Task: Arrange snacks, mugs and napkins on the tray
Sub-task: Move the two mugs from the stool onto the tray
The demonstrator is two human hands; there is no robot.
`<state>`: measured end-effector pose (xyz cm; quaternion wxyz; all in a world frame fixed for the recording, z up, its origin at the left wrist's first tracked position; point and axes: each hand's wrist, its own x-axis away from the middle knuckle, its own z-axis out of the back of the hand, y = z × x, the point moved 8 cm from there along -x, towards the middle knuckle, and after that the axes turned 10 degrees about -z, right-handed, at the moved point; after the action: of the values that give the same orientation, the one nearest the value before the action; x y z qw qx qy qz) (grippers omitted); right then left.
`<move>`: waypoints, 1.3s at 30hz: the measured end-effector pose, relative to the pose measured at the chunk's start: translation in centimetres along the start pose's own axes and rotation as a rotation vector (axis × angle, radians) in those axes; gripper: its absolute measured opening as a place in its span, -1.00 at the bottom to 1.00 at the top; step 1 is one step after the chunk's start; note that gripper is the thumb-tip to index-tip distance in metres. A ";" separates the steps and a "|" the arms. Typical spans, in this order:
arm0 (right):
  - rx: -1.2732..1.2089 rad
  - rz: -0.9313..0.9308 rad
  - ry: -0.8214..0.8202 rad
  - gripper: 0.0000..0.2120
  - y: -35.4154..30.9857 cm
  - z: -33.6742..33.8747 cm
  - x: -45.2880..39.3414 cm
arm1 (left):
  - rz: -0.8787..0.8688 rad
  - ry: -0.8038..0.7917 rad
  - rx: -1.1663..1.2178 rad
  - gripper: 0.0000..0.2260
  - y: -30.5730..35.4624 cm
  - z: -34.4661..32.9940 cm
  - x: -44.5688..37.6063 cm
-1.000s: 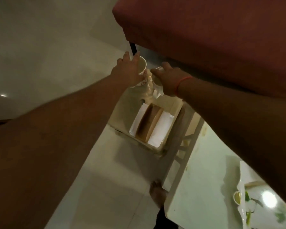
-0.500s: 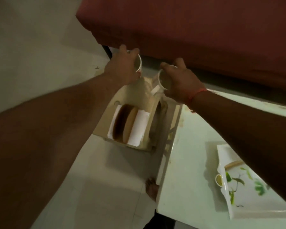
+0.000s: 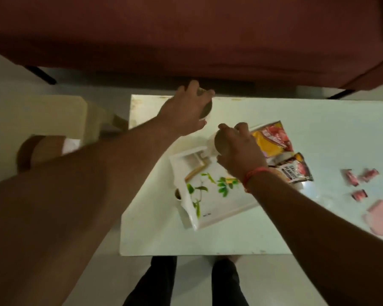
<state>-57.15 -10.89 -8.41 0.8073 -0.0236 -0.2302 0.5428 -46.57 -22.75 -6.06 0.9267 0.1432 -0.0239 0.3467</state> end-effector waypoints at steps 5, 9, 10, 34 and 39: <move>0.053 0.065 0.005 -0.36 6.0 -0.7 4.4 | -0.043 -0.127 0.042 -0.35 8.7 -5.2 -1.6; 0.063 0.012 -0.058 -0.33 9.6 -2.6 5.8 | -0.038 -0.183 0.014 -0.33 11.9 -8.4 -2.0; 0.054 -0.001 -0.070 -0.33 10.1 -3.0 5.9 | -0.041 -0.182 0.009 -0.32 12.3 -8.9 -2.1; 0.127 0.017 -0.086 -0.17 11.9 -4.1 6.7 | 0.051 -0.181 0.109 -0.04 11.3 -9.6 -0.9; 0.123 0.048 -0.132 -0.19 12.2 -3.7 6.3 | 0.705 0.418 0.723 -0.62 8.5 -9.4 9.2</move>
<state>-64.27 0.50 -13.00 0.7772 0.0564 -0.2482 0.5755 -45.62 -8.20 -11.60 0.6312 0.3640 0.2349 0.6434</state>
